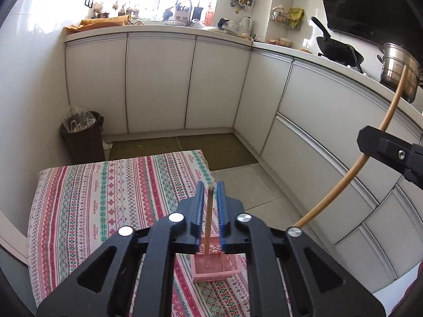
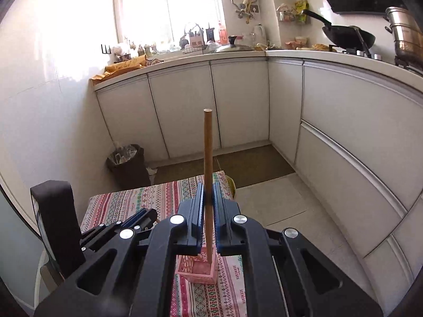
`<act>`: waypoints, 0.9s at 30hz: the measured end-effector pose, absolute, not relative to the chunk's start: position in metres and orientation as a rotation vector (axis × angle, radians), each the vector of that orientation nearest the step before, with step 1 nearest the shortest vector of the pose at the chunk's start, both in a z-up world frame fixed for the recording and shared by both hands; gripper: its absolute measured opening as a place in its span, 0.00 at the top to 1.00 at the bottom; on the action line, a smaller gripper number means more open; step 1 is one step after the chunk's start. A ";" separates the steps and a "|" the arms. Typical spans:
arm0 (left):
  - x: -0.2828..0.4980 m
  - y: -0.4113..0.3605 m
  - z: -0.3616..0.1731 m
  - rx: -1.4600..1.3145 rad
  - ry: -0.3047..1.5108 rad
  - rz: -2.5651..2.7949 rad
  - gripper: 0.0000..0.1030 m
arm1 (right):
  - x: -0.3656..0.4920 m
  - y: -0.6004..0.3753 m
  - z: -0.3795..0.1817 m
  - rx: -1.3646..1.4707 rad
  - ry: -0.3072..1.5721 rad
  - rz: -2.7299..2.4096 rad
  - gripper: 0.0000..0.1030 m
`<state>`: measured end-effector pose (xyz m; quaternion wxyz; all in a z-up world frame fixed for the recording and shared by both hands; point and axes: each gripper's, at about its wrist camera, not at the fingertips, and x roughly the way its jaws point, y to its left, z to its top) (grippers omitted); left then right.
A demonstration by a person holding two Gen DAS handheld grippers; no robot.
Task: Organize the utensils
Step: 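Lower the chopstick into the pink holder and open the left tool while the right tool drops its chopstick in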
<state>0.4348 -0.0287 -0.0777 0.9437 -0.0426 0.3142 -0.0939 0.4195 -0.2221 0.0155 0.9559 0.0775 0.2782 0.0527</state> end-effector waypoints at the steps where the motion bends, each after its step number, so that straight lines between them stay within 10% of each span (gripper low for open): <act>1: 0.431 -0.023 -0.076 -0.103 0.630 -0.179 0.57 | 0.422 -0.220 0.012 0.155 0.567 0.106 0.94; 3: 0.418 -0.006 -0.064 -0.178 0.575 -0.170 0.40 | 0.426 -0.213 0.005 0.148 0.576 0.111 0.94; 27: 0.314 0.111 -0.033 -0.465 0.462 0.093 0.37 | 0.463 -0.155 -0.067 0.100 0.683 0.095 0.82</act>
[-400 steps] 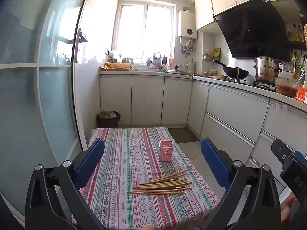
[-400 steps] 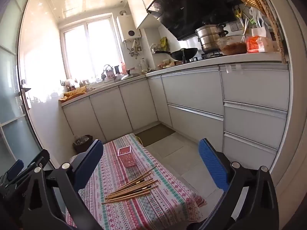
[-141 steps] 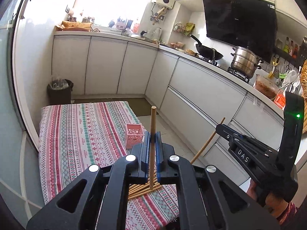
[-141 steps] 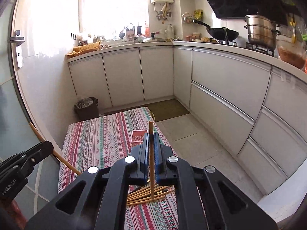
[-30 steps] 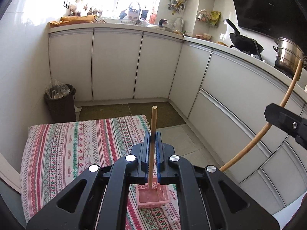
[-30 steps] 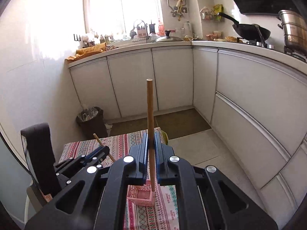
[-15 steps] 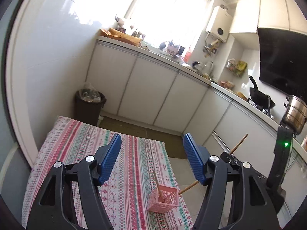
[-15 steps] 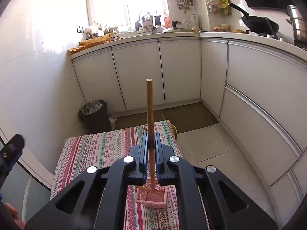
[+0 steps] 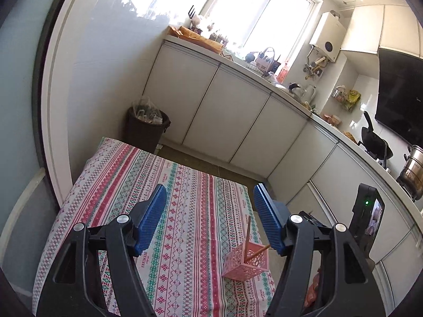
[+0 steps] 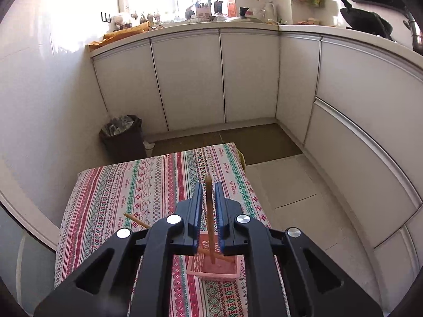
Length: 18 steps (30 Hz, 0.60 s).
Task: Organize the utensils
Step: 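Lower the chopstick into the pink holder and open the left tool while the right tool drops its chopstick in, then move the left tool back to the chopstick pile and close on a chopstick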
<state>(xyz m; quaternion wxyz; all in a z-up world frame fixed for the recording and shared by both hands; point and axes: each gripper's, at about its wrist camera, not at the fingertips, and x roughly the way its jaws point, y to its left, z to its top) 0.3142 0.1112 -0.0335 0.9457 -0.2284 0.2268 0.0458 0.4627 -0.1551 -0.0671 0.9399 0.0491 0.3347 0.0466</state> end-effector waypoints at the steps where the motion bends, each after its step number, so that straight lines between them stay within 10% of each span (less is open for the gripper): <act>1: 0.313 0.113 -0.033 -0.468 0.461 0.096 0.37 | 0.462 -0.154 -0.068 0.102 0.686 0.094 0.65; 8: 0.312 0.114 -0.030 -0.465 0.470 0.092 0.37 | 0.449 -0.157 -0.051 0.115 0.634 0.088 0.16; 18: 0.309 0.095 -0.024 -0.407 0.498 0.028 0.29 | 0.421 -0.190 -0.024 0.138 0.599 -0.056 0.12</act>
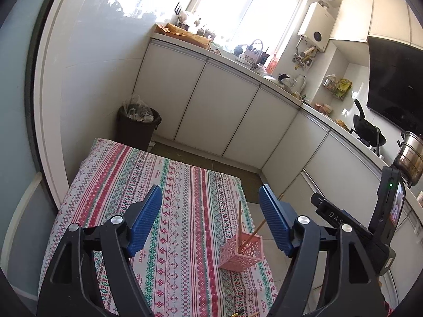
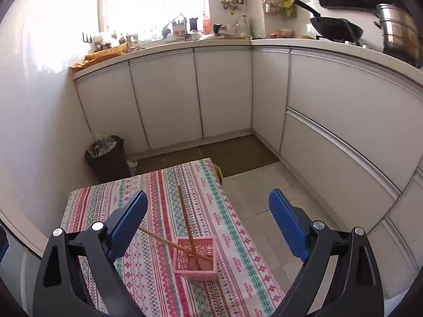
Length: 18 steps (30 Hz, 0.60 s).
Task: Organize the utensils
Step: 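Move the left tool back to the chopstick pile and close on a chopstick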
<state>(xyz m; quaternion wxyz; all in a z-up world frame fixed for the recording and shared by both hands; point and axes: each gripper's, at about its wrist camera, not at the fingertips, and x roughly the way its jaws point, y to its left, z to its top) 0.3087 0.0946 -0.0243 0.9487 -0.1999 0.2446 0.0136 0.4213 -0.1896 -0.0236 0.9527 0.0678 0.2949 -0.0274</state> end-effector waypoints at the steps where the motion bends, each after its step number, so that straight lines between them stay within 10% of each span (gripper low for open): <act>1: 0.308 0.091 -0.023 -0.398 0.501 0.020 0.29 | 0.417 -0.195 -0.021 0.140 0.597 -0.082 0.12; 18: 0.303 -0.011 -0.077 -0.020 0.799 -0.282 0.11 | 0.272 -0.308 -0.030 0.268 0.616 -0.315 0.07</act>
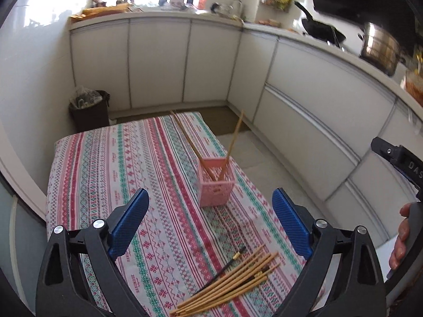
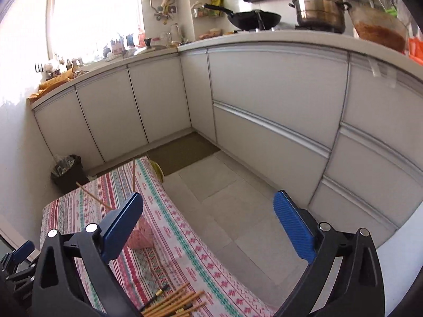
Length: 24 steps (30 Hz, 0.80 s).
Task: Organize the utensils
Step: 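Move the left tool back to the chopstick pile and close on a chopstick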
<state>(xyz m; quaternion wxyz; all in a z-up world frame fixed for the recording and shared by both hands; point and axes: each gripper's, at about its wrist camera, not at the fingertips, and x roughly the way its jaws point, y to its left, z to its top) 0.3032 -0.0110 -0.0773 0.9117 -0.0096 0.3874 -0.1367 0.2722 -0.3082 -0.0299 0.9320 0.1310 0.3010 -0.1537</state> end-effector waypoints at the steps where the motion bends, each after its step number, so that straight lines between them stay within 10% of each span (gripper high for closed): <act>1: 0.305 -0.020 -0.088 0.015 0.844 -0.315 0.11 | 0.263 -0.312 -0.041 0.288 0.649 -0.307 0.07; 9: 0.322 -0.090 -0.195 0.348 1.205 -0.468 0.15 | 0.212 -0.330 -0.149 0.593 0.996 -0.166 0.07; 14: 0.348 -0.110 -0.248 0.399 1.401 -0.475 0.52 | 0.202 -0.336 -0.197 0.743 1.123 -0.142 0.07; 24: 0.367 -0.125 -0.292 0.468 1.522 -0.483 0.71 | 0.211 -0.353 -0.210 0.806 1.145 -0.131 0.07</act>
